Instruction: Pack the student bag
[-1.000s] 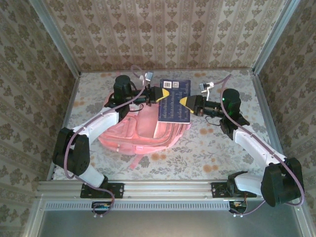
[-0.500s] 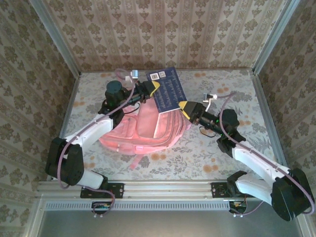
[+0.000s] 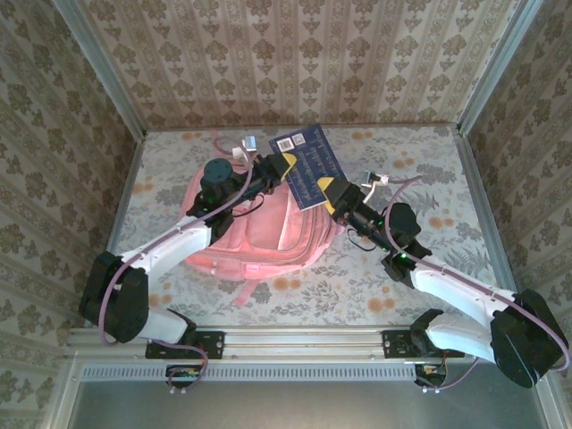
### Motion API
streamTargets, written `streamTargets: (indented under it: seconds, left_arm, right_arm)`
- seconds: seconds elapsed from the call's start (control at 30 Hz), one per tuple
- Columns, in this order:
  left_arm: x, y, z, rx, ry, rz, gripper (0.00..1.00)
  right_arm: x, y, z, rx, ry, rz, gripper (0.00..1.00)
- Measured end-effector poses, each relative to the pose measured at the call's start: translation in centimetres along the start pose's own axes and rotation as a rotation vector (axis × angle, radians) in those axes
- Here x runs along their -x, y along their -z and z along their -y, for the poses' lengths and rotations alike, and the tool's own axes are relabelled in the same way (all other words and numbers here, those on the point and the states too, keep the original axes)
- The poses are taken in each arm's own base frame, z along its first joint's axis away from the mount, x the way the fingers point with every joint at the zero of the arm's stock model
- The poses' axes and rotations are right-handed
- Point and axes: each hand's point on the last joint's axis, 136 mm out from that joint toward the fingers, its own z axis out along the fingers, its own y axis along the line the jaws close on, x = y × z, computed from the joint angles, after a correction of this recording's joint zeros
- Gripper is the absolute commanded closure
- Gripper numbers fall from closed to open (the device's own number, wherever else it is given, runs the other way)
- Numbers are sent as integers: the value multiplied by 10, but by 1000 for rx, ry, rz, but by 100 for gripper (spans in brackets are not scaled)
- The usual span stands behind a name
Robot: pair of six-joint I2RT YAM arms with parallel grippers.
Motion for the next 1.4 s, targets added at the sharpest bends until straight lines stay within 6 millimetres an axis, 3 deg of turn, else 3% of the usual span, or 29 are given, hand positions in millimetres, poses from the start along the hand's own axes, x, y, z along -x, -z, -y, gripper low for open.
streamTargets:
  seconds: [0.07,0.2,0.47,0.77,0.8,0.9,1.0,1.13,1.27,1.4]
  left_arm:
    - [3,2,3,-3,-4,21,100]
    - [7,6,14,-17,-23,61,100]
    - [-10,4,32,-39,-78,73,100]
    - [-17,5,18,1,-72,101,100]
    - [-17,5,16,6,-72,105,94]
    - [-18,6,10,28,-82,104,62]
    - [-18,11,2,85,-108,97,45]
    - [-11,32,-15,230,-185,84,42]
    - [1,45,-29,361,-271,52,41]
    - [-5,53,-44,443,-318,-31,40]
  right_arm:
    - [0,0,-1,1,-1,13,9]
    - [1,-1,-3,5,8,37,25]
    - [6,-1,-6,8,14,78,48]
    - [14,-1,7,-55,38,134,93]
    - [15,-1,9,-63,38,135,98]
    - [14,0,14,-88,47,134,100]
    - [17,8,23,-157,71,142,100]
    - [26,30,41,-290,119,152,100]
    - [36,54,71,-469,186,135,100]
    - [43,79,102,-614,212,99,100]
